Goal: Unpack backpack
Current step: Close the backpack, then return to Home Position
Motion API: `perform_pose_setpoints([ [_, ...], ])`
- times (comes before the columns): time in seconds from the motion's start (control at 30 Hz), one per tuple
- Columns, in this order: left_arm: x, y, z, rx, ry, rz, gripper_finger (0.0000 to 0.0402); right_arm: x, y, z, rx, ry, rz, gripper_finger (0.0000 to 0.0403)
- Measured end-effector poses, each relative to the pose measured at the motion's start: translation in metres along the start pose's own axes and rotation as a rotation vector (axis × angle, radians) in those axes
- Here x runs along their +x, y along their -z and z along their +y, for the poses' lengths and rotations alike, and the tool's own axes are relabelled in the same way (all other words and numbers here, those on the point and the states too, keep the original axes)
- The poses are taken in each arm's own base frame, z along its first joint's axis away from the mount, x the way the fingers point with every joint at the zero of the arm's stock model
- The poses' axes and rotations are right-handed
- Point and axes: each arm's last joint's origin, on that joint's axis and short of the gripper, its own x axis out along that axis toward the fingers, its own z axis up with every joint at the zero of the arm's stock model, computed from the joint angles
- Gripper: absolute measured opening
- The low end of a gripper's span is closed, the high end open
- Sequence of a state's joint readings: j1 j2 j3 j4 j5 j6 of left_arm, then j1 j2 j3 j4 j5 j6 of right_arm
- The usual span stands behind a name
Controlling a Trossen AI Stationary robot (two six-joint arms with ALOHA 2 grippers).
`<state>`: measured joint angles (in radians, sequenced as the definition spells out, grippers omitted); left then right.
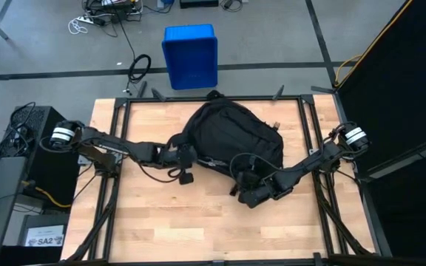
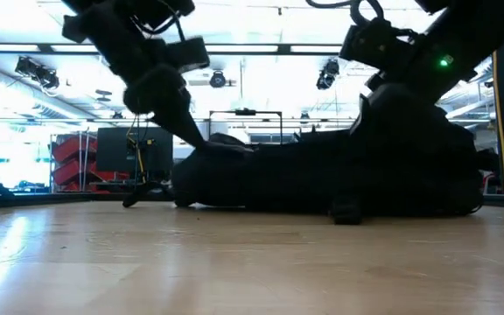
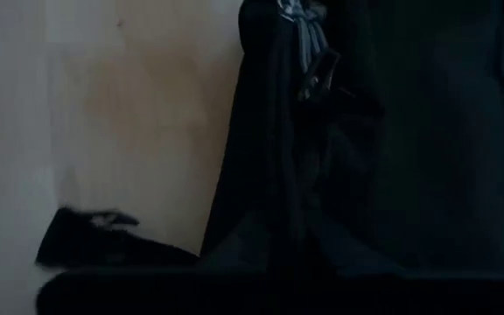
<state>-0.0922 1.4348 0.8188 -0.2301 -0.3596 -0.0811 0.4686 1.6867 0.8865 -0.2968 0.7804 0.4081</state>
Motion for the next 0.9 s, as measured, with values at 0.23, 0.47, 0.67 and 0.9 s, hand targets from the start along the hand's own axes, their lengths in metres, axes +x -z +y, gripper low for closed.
perform_pose_setpoints([
  [0.23, -0.003, -0.016, -0.009, 0.032, 0.221, -0.156, 0.0018, 0.006, -0.004, -0.002, 0.005, -0.064, 0.009, 0.0054],
  [0.47, -0.004, -0.016, -0.011, 0.072, 0.285, -0.168, 0.0107, 0.003, -0.016, 0.005, 0.053, -0.297, -0.04, 0.0196],
  [0.67, -0.004, -0.018, -0.011, 0.067, 0.301, -0.183, 0.0187, -0.001, -0.025, 0.007, 0.076, -0.386, -0.104, 0.0319],
  [0.9, -0.035, -0.051, -0.009, 0.05, 0.335, -0.322, 0.0206, -0.051, -0.07, -0.012, 0.062, -0.446, -0.535, 0.0343],
])
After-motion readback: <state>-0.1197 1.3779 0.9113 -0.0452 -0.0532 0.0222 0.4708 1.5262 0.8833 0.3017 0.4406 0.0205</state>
